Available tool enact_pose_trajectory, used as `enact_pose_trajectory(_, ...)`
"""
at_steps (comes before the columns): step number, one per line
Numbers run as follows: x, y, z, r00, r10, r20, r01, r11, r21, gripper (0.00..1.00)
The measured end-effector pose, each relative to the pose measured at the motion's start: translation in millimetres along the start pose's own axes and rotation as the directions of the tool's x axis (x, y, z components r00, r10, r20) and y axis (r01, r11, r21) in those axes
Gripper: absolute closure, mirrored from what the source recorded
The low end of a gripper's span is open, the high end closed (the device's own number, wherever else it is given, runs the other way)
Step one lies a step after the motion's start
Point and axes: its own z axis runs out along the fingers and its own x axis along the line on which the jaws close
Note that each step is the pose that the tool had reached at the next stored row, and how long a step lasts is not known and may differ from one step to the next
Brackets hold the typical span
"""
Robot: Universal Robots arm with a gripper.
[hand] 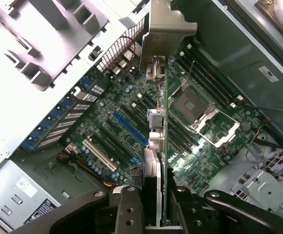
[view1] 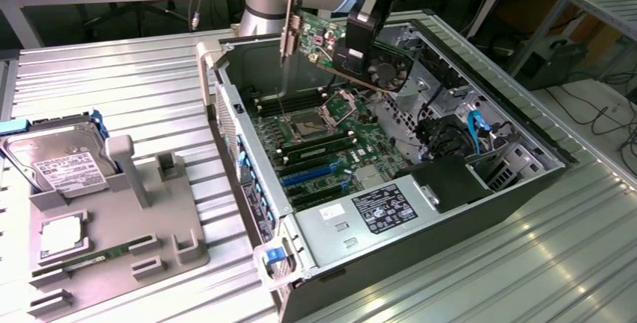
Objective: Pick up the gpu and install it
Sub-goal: 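Insert the gpu into the slot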
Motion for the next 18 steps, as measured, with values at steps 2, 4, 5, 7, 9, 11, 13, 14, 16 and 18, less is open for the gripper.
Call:
enact_pose_trajectory(2,0.0,0.0,0.0,0.9999,-0.015,-0.0005,0.015,0.9999,-0.0003,0.73)
enact_pose_trajectory(4,0.0,0.0,0.0,0.9995,-0.03,-0.0008,0.03,0.9995,-0.0005,0.73)
enact_pose_trajectory(5,0.0,0.0,0.0,0.9992,-0.039,-0.0011,0.039,0.9992,-0.0007,0.73)
enact_pose_trajectory(7,0.0,0.0,0.0,0.9983,-0.059,-0.0016,0.059,0.9983,-0.001,0.73)
enact_pose_trajectory(9,0.0,0.0,0.0,0.9972,-0.074,-0.002,0.074,0.9972,-0.0014,0.73)
enact_pose_trajectory(11,0.0,0.0,0.0,0.9957,-0.093,-0.0027,0.093,0.9957,-0.0019,0.73)
enact_pose_trajectory(13,0.0,0.0,0.0,0.9938,-0.111,-0.0033,0.111,0.9938,-0.0024,0.73)
enact_pose_trajectory(14,0.0,0.0,0.0,0.9929,-0.119,-0.0037,0.119,0.9929,-0.0028,0.73)
enact_pose_trajectory(16,0.0,0.0,0.0,0.9903,-0.139,-0.0045,0.139,0.9904,-0.0037,0.73)
enact_pose_trajectory(18,0.0,0.0,0.0,0.9877,-0.156,-0.0052,0.156,0.9877,-0.0043,0.73)
